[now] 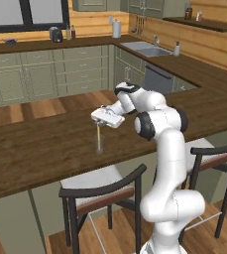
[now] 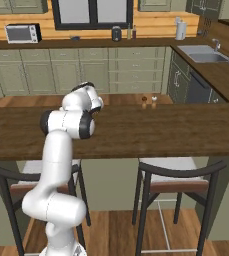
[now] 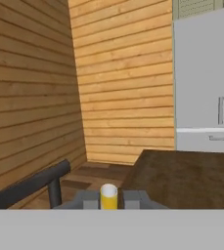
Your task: Take a straw from the drawer in front and place it inside the glass cup on the dining counter.
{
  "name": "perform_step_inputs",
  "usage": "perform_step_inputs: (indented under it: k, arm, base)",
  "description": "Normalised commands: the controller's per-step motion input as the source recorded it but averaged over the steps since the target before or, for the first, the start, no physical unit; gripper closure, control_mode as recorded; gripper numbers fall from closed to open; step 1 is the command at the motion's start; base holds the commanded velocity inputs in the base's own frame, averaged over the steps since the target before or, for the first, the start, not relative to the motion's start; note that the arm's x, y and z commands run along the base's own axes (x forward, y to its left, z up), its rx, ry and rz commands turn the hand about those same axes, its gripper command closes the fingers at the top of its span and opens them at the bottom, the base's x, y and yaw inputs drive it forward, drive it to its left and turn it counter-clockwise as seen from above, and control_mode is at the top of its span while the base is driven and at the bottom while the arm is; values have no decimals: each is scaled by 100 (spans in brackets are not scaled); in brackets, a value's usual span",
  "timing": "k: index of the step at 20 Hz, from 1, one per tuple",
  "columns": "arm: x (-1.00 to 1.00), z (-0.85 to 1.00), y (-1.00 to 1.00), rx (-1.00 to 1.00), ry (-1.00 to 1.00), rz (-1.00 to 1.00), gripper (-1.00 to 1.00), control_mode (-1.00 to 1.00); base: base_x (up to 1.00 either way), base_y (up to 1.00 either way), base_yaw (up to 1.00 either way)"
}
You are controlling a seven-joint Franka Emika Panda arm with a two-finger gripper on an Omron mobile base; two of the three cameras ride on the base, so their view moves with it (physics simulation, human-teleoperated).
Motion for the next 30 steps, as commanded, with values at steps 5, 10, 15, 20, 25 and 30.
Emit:
perform_step_inputs:
  k: [5,10,15,20,25,30]
  arm:
    - [0,-19,0,0,0,0,-100,-100]
    - [0,0,0,0,-2,0,-100,-100]
    - [-1,14,0,0,-11,0,-100,-100]
    - [-24,46,0,-2,-29,0,-100,-100]
    - [-73,46,8,-18,-63,0,-100,-100]
    - [-100,21,27,-39,-97,2,-100,-100]
  base:
    - [0,0,0]
    - [0,0,0]
    - [0,0,0]
    - [0,0,0]
    - [0,0,0]
    - [0,0,0]
